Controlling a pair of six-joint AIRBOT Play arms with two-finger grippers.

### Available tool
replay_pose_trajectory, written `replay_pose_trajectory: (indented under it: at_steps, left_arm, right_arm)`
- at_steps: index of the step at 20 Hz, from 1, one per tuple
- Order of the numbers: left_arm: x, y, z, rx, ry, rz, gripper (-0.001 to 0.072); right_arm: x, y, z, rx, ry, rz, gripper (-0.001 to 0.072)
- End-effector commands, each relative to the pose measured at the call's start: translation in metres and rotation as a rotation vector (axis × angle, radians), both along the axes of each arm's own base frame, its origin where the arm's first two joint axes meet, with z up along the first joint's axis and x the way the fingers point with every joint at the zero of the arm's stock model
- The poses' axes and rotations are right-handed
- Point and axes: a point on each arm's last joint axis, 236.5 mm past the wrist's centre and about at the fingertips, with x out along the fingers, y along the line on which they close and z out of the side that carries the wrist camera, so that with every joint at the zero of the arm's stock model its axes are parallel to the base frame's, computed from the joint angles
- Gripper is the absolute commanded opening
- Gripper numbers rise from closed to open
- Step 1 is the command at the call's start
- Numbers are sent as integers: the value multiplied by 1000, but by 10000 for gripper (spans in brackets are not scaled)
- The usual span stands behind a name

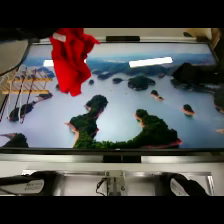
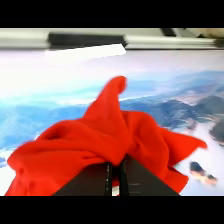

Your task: Fold the shirts.

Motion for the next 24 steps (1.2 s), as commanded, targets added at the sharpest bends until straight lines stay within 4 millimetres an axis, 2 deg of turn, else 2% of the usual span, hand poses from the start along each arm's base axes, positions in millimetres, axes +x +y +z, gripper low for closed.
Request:
replay_pose_trajectory:
  at_steps: [1, 3, 6, 8, 10, 11, 12, 13, 14, 15, 16, 17, 19, 20, 22, 24]
  left_arm:
    - [-101, -19, 8, 71, 57, -63, 32]
    - [-127, -51, -49, 84, 205, -132, 32]
    - [-154, -120, -165, 103, 401, -236, 32]
    - [-173, -170, -236, 59, 501, -262, 33]
    - [-187, -206, -285, 24, 597, -273, 36]
    - [-189, -216, -299, 31, 632, -283, 188]
    - [-187, -216, -304, 50, 657, -284, 549]
    - [-181, -206, -302, 78, 688, -277, 713]
    - [-173, -185, -296, 137, 706, -275, 715]
    - [-163, -148, -288, 219, 742, -252, 714]
    - [-156, -105, -281, 296, 792, -197, 714]
    - [-151, -54, -273, 378, 839, -125, 714]
    - [-158, 26, -263, 434, 922, -1, 714]
    - [-170, 52, -265, 411, 970, 49, 714]
    - [-207, 80, -291, 368, 1066, 104, 714]
    - [-251, 81, -332, 315, 1167, 121, 714]
  right_arm:
    - [-69, 1, 37, -72, -27, 24, 630]
    - [-107, -2, 29, -112, 54, 32, 630]
    - [-156, -5, -17, -139, 231, 40, 630]
    - [-174, -3, -57, -111, 324, 27, 630]
    - [-174, -1, -98, -73, 381, -2, 630]
    - [-167, 5, -113, -36, 387, -7, 630]
    - [-158, 11, -121, 4, 375, -10, 630]
    - [-145, 16, -125, 43, 358, -17, 630]
    - [-132, 19, -127, 72, 344, -24, 630]
    - [-120, 21, -129, 93, 337, -34, 630]
    - [-110, 22, -135, 110, 342, -42, 630]
    - [-102, 21, -144, 115, 360, -49, 630]
    - [-91, 24, -169, 86, 423, -31, 630]
    - [-88, 31, -183, 74, 457, -7, 630]
    - [-80, 53, -211, 55, 509, 60, 631]
    - [-75, 71, -234, 37, 544, 103, 631]
